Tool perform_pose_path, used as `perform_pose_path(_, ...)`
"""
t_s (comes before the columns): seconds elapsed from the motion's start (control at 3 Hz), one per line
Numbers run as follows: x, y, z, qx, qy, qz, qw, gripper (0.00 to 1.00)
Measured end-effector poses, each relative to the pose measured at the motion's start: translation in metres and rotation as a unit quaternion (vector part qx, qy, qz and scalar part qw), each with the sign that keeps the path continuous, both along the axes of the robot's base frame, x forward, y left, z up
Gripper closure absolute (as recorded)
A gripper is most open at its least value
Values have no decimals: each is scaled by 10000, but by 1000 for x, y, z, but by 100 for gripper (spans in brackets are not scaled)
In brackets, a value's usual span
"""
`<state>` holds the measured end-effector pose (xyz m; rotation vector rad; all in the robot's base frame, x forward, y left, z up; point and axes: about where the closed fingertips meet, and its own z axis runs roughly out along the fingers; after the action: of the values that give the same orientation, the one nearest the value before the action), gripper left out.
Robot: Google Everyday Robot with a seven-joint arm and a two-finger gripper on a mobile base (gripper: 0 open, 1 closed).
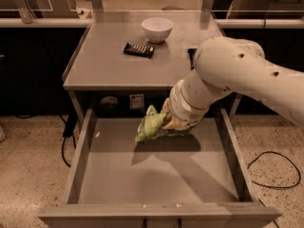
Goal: Place green jalapeno chip bag into top drawer
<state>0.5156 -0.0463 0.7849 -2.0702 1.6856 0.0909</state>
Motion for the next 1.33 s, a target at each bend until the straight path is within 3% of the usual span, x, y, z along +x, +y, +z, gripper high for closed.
perform_pose_path(0.67,-1,23,-45,7,-62,173,9998,100)
perform_pose_path(1.0,1,36,-67,-55,59,249,9997,100)
perform_pose_path(1.33,2,41,-92,-40,430,177,9989,100)
